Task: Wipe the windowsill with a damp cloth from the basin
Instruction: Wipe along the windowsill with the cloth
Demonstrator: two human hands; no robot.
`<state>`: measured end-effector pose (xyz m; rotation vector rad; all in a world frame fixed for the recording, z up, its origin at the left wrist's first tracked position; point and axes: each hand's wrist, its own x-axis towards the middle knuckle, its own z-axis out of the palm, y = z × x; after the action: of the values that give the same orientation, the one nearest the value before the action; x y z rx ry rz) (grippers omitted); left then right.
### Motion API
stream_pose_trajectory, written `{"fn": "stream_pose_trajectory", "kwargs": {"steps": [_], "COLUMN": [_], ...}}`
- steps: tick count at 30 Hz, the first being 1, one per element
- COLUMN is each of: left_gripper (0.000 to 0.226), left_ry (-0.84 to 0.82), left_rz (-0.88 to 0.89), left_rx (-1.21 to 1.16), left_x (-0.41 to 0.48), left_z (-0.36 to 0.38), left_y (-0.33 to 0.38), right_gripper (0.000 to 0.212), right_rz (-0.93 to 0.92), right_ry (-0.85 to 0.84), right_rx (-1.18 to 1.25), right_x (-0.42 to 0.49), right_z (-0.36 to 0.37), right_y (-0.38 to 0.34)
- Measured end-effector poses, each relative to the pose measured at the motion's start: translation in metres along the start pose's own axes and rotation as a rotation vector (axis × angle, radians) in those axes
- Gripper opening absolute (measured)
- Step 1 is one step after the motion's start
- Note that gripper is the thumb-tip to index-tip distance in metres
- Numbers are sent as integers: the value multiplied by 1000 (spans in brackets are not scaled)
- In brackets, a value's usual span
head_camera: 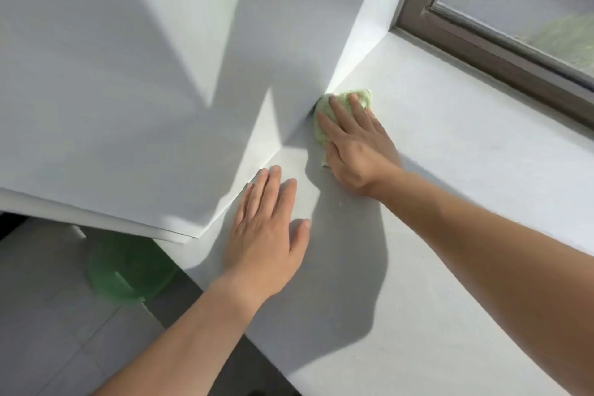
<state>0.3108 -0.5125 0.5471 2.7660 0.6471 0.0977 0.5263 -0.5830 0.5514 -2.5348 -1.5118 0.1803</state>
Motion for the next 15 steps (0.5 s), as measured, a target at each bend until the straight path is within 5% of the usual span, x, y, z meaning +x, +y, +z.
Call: {"fn": "stream_pose_trajectory", "kwargs": {"steps": [2,4,7,9,15], "left_gripper": [63,64,64,63,61], "left_ry": [-8,-11,-3,3,-41], "left_rz": [6,14,39,42,29], "left_rx": [-3,-5,17,21,9], "left_x": [-5,-5,-3,-3,-11], "left_z": [-1,-1,-1,0,-8], "left_y": [-1,-5,-8,-8,-4], "right_gripper": [60,63,64,64,63], "right_rz": [-227,-254,169,287,-219], "right_ry": [-74,-95,-45,-19,-80], "right_rx": [-6,-34,20,26,-33], "right_x": [-31,-28,6,11,-80], "right_z": [-2,-8,-15,-14,0], "right_y": [4,22,34,15,-4]}}
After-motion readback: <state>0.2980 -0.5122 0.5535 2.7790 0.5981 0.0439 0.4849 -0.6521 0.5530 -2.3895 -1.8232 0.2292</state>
